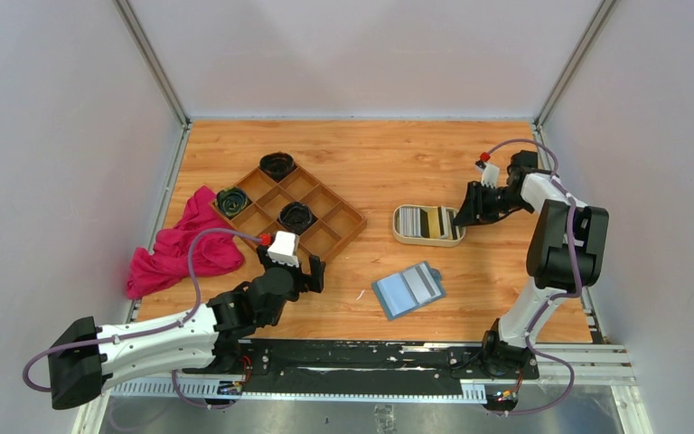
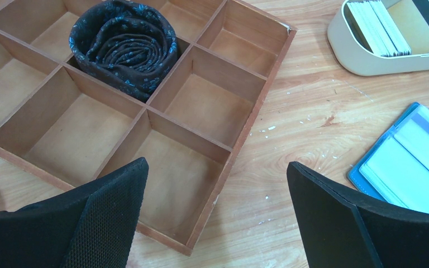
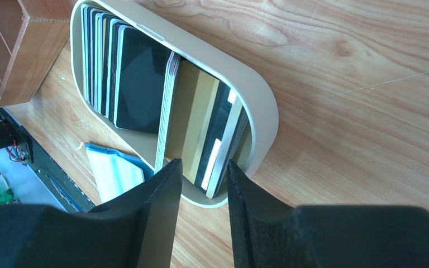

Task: Put the credit cards into the card holder
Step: Pick up the credit card from the storage box.

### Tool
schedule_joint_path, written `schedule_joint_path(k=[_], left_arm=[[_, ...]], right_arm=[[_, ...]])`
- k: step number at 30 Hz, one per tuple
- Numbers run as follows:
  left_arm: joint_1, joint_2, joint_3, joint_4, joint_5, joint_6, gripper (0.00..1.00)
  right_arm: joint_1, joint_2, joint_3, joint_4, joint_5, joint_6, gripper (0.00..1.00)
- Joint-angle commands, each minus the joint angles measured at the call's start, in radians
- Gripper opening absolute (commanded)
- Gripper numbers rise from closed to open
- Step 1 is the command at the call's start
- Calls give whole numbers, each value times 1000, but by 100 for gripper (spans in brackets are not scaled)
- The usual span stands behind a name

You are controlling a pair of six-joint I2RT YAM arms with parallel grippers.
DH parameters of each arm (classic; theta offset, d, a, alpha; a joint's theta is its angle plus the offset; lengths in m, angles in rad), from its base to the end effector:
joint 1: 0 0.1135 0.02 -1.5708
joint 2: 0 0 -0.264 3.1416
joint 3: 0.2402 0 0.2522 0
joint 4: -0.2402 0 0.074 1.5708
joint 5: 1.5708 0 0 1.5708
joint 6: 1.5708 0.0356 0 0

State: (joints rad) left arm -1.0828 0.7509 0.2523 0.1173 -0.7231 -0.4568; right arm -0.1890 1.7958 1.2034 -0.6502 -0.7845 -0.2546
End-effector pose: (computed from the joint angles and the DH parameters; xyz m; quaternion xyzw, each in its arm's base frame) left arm 0.0978 -0.1341 0.1917 0.0500 0.7981 -0.1544 0.5802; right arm 0.3461 -0.0406 0.1899 -0.0923 0.9091 0.3347 0.2302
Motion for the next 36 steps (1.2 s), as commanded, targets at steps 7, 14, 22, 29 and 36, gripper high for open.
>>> schedule_joint_path(k=[7, 14, 22, 29, 36], left_arm=[[6, 5, 9, 0, -38, -12, 100], [5, 1, 7, 0, -39, -13, 100], [6, 1, 6, 0, -39, -13, 100], [6, -1, 6, 0, -40, -13, 100], [6, -3, 4, 1, -39, -14, 100]], right_arm=[[69, 15, 31, -3, 131, -10, 43], [74, 22, 25, -3, 68, -6, 42], [96, -4, 24, 7, 199, -10, 44], [150, -44, 18, 20, 321, -30, 48], [156, -67, 7, 28, 370, -39, 49]])
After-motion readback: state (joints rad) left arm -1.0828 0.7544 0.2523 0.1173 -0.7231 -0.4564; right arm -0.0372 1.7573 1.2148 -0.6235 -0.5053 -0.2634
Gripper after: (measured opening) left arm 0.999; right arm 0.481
